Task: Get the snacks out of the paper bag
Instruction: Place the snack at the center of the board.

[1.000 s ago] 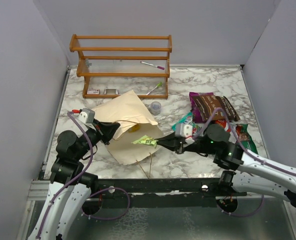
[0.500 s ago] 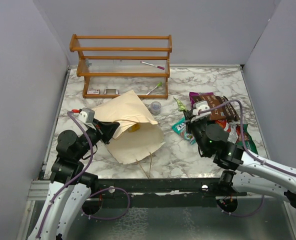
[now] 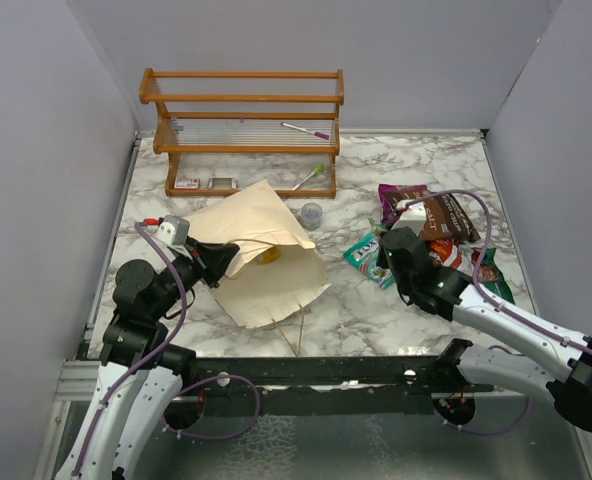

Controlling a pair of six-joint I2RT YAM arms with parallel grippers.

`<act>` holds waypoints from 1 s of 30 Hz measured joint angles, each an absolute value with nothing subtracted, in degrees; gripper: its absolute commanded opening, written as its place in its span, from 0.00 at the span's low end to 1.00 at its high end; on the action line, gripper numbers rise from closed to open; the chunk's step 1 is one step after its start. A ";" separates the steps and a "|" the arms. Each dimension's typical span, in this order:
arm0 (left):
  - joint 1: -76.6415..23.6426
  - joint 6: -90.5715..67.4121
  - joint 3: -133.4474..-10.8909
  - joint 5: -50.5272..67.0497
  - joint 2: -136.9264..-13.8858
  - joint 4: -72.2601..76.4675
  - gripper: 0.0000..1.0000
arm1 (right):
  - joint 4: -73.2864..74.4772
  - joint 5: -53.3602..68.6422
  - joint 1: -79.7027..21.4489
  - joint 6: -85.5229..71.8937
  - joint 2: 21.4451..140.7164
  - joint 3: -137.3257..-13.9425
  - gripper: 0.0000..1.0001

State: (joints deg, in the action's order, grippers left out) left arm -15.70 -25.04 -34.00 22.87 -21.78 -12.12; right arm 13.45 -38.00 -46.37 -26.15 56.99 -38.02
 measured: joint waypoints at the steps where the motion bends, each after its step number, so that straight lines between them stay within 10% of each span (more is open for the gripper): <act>1: -15.70 -25.04 -34.02 22.87 -21.76 -12.12 0.00 | 14.04 -37.69 -45.34 -27.07 57.01 -37.95 0.02; 14: -15.70 -25.06 -34.02 22.87 -21.69 -12.12 0.00 | 18.70 -42.70 -39.62 -30.00 66.92 -37.43 0.12; 20: -15.70 -25.06 -34.02 22.87 -21.43 -12.12 0.00 | 19.97 -45.60 -39.62 -29.32 69.43 -37.43 0.43; 30: -15.70 -25.08 -34.02 22.87 -21.43 -12.12 0.00 | 16.84 -28.67 -39.51 -21.43 63.16 -38.02 0.63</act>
State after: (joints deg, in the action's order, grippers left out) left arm -15.70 -25.08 -34.02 22.87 -21.43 -12.12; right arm 16.84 -28.67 -39.51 -21.43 63.16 -38.02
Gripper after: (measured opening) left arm 0.020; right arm 0.604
